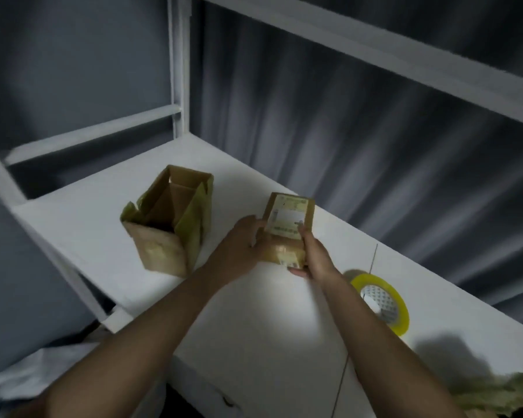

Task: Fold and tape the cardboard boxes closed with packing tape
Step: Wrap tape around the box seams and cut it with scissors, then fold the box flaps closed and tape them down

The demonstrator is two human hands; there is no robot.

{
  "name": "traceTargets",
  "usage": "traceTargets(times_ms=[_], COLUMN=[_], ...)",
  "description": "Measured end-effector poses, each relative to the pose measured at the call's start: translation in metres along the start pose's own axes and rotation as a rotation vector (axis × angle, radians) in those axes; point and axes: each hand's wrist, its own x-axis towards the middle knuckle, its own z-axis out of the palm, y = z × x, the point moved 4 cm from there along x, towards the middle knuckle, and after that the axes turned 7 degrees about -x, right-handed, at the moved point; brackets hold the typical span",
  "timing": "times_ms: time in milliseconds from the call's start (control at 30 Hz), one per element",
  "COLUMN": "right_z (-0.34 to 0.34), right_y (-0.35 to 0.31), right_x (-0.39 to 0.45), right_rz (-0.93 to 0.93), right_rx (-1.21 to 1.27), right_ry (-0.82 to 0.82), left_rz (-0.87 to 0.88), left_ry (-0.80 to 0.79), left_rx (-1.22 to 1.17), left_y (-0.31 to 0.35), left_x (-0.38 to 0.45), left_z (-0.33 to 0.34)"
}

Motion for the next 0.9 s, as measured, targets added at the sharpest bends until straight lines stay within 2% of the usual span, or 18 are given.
traceTargets(times_ms=[100, 200, 267, 333, 400, 467, 533, 567, 633, 700, 767, 900], right_z=[0.01, 0.026, 0.035, 0.044, 0.058, 0.079, 0.105, 0.118, 0.141, 0.156, 0.164, 0.138], right_y=[-0.034, -0.059, -0.068, -0.074, -0.078, -0.084, -0.093, -0.099, -0.112, -0.121, -0.121, -0.098], right_x=[0.03, 0.055, 0.057, 0.049, 0.026, -0.003, -0.031, -0.046, -0.066, -0.072, -0.074, -0.081], right_rz=[-0.087, -0.146, -0.149, -0.219, -0.394, -0.624, -0.797, -0.828, -0.737, -0.507, -0.362, -0.258], right_rx=[-0.277, -0.235, -0.377, -0.555, -0.527, -0.446, -0.504, -0.559, -0.586, -0.479, -0.394, -0.125], right_ry=[0.141, 0.123, 0.144, 0.243, 0.298, 0.287, 0.248, 0.22, 0.109, -0.069, -0.209, -0.278], left_rz=[0.223, 0.295, 0.321, 0.268, 0.14, -0.01, -0.155, -0.243, -0.437, -0.566, -0.545, -0.411], left_ry=[0.084, 0.144, 0.229, 0.322, 0.406, 0.522, 0.612, 0.626, 0.57, 0.469, 0.411, 0.324], left_rx=[0.23, 0.354, 0.459, 0.531, 0.554, 0.517, 0.437, 0.378, 0.212, -0.011, -0.157, -0.142], left_y=[0.005, 0.022, 0.024, 0.014, 0.001, -0.012, -0.023, -0.029, -0.048, -0.063, -0.064, -0.051], left_x=[-0.011, -0.023, -0.03, -0.037, -0.046, -0.055, -0.064, -0.067, -0.069, -0.07, -0.073, -0.078], left_z=[-0.016, -0.038, -0.056, -0.077, -0.099, -0.121, -0.139, -0.147, -0.16, -0.165, -0.162, -0.149])
